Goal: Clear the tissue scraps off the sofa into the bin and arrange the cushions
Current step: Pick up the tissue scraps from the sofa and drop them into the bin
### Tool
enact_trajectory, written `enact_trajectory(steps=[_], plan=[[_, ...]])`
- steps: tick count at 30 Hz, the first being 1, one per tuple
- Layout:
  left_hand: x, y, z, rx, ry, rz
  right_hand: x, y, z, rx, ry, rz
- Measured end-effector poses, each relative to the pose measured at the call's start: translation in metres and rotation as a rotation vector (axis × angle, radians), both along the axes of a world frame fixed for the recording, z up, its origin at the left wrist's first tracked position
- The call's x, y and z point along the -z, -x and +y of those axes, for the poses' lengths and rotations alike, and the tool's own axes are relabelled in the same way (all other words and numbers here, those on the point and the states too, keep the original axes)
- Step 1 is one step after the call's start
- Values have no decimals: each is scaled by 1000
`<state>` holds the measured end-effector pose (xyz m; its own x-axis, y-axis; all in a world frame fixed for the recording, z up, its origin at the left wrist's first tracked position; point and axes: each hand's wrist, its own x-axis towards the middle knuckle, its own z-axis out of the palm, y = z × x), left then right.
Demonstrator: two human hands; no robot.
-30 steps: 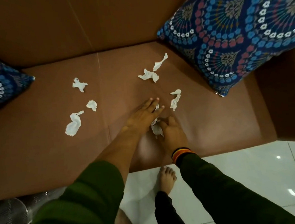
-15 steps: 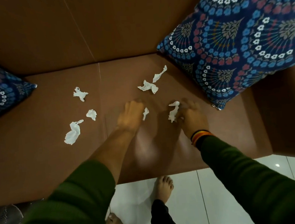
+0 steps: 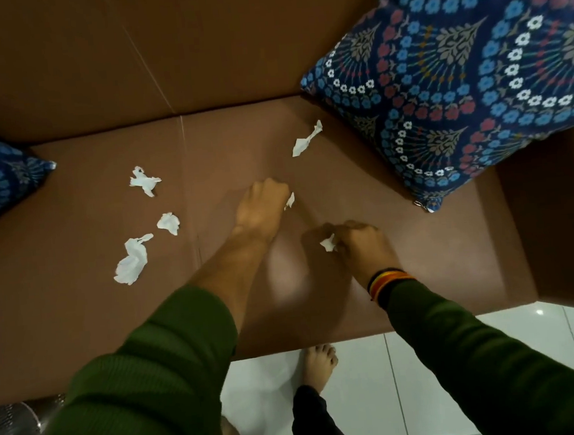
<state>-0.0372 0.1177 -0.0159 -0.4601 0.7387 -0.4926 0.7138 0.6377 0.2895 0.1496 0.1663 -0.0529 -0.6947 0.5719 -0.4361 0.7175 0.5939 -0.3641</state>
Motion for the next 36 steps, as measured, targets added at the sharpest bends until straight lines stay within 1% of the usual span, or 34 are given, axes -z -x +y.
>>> enact_trajectory(steps=[3, 6, 8, 10, 11, 13, 15, 18, 20, 23, 25, 30, 33, 36], plan=[[-9, -2, -51, -184, -33, -89, -17, 0, -26, 103, 64, 53], [-15, 0, -121, -224, -108, -102, -35, 18, -58, 165, 136, 121], [-22, 7, -171, -239, -106, -81, -44, 39, -83, 114, 154, 123], [-28, 18, -226, -333, -137, -83, -50, 67, -115, 57, 161, 164], [-31, 23, -254, -393, -153, -82, -53, 83, -134, 44, 179, 173], [-35, 35, -315, -602, -178, -107, -60, 117, -176, 2, 222, 169], [-37, 46, -380, -740, -152, -101, -63, 150, -226, -31, 290, 149], [-32, 60, -483, -854, -113, 21, -61, 194, -319, -103, 368, 183], [-28, 65, -528, -967, -96, 29, -58, 212, -370, -112, 416, 187], [-9, 82, -607, -1182, -116, 30, -38, 244, -467, -176, 464, 172], [6, 96, -647, -1250, -145, 28, -21, 263, -519, -208, 507, 151], [58, 130, -721, -1321, -172, 6, 33, 306, -606, -214, 584, 73], [89, 144, -746, -1328, -185, -12, 67, 328, -635, -192, 603, 34], [116, 154, -758, -1271, -190, -4, 98, 351, -651, -220, 617, 8]])
